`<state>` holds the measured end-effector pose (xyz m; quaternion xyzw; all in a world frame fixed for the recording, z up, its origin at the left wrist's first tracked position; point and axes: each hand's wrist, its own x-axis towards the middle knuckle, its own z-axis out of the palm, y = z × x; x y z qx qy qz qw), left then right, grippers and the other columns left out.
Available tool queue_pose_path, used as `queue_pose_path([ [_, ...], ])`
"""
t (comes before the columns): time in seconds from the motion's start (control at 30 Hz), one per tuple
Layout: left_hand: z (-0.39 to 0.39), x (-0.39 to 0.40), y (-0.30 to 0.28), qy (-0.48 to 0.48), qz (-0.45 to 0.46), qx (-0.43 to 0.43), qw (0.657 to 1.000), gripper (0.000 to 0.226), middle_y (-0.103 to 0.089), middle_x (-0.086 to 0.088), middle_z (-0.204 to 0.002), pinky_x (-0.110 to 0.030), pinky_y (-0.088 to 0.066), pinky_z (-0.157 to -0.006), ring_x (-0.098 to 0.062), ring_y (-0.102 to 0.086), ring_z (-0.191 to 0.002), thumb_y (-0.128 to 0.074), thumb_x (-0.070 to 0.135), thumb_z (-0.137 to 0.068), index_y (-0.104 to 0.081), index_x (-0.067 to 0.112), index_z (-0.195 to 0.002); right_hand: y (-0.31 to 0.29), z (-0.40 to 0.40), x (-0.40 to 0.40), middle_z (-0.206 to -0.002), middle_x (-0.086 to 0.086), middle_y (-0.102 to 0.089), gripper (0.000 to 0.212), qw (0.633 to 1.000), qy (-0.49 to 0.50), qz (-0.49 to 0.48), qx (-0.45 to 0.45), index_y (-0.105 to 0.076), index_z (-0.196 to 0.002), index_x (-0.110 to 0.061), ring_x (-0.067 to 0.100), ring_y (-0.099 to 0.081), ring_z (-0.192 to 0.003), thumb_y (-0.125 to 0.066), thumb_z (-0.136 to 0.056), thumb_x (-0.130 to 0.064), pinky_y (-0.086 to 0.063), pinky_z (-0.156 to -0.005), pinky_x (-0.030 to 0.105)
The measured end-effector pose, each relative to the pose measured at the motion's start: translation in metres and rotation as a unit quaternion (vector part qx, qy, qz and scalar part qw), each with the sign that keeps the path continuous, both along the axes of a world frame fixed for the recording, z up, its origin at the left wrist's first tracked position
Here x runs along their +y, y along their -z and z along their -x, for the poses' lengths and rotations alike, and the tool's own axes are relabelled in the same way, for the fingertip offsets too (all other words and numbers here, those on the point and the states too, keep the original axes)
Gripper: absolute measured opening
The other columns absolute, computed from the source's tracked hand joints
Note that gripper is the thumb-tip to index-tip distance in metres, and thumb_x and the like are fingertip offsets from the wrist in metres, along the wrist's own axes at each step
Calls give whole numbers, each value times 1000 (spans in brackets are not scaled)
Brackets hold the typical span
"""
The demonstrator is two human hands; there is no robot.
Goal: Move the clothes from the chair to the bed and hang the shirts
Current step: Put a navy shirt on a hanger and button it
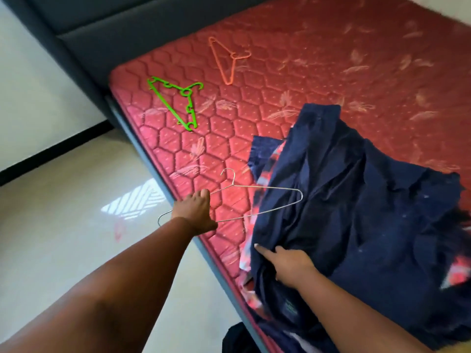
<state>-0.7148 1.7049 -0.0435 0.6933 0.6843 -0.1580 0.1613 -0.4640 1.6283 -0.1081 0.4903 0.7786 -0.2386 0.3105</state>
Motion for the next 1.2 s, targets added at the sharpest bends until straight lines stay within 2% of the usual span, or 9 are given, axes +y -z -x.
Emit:
queue_pose_path([
  [0.17, 28, -70, 11, -123, -9, -71, 990, 81, -48, -5, -133, -43, -45, -92, -28, -47, -125, -72, 57, -71, -37, 14, -129, 15, 21, -3, -137, 7, -48, 49, 995, -43, -56, -71, -37, -144, -40, 29, -49, -123, -47, -97, -39, -38, -97, 40],
  [0.3, 49, -130, 4, -151, -21, -86, 985, 71, -49, -2, -129, -41, -46, -90, -26, -47, -122, -71, 54, -72, -39, 17, -124, -1, 22, -13, -103, 9, -63, 23, 981, -42, -187, -39, -73, -100, -25, 31, -59, -100, -72, -79, -34, -47, -80, 43],
  [0.37, 61, -156, -11, -159, -41, -83, 983, 68, -49, -1, -127, -40, -46, -90, -25, -48, -119, -70, 54, -73, -39, 18, -122, -28, 20, -16, -89, 12, -65, 20, 972, -62, -224, -25, -72, -87, -15, 34, -63, -92, -69, -75, -31, -51, -73, 46],
  [0.53, 87, -215, -74, -194, -124, -77, 970, 67, -49, 1, -125, -39, -46, -88, -24, -48, -117, -69, 55, -74, -38, 20, -121, -138, 38, -11, -126, 12, -61, 33, 972, -82, -219, -32, -50, -123, -17, 34, -61, -114, -30, -99, -30, -44, -95, 42],
  [0.63, 101, -246, -122, -215, -185, -90, 955, 64, -51, 4, -122, -38, -46, -86, -23, -50, -115, -69, 57, -72, -39, 22, -117, -219, 59, -4, -104, 11, -64, 46, 949, -95, -299, -7, -51, -124, -21, 31, -65, -106, -19, -96, -37, -50, -84, 40],
  [0.77, 123, -273, -196, -243, -280, -97, 924, 65, -54, 5, -123, -36, -46, -85, -22, -54, -115, -68, 60, -71, -41, 26, -119, -366, 102, -11, -120, 8, -64, 26, 915, -60, -397, 34, -52, -113, -20, 32, -62, -111, -53, -92, -34, -49, -83, 37],
  [0.87, 136, -289, -247, -259, -351, -123, 891, 70, -53, 3, -125, -37, -47, -85, -23, -54, -115, -69, 62, -72, -41, 23, -123, -469, 138, -25, -118, 6, -64, 51, 901, -70, -427, 31, -50, -110, -18, 29, -61, -112, -79, -72, -34, -49, -79, 35],
  [1.0, 145, -310, -304, -278, -455, -189, 825, 63, -55, 3, -108, -34, -48, -77, -21, -57, -101, -74, 62, -67, -43, 24, -107, -573, 182, -49, -133, 12, -56, 74, 891, -66, -447, 53, -33, -140, -11, 30, -55, -123, -69, -77, -24, -47, -93, 34],
  [1.2, 167, -346, -372, -282, -578, -178, 745, 64, -52, 5, -100, -31, -43, -71, -17, -53, -89, -82, 56, -63, -43, 22, -101, -668, 233, -77, -118, 12, -64, 31, 835, -59, -516, 183, -65, -115, -4, 27, -61, -108, -55, -90, -19, -49, -84, 29],
])
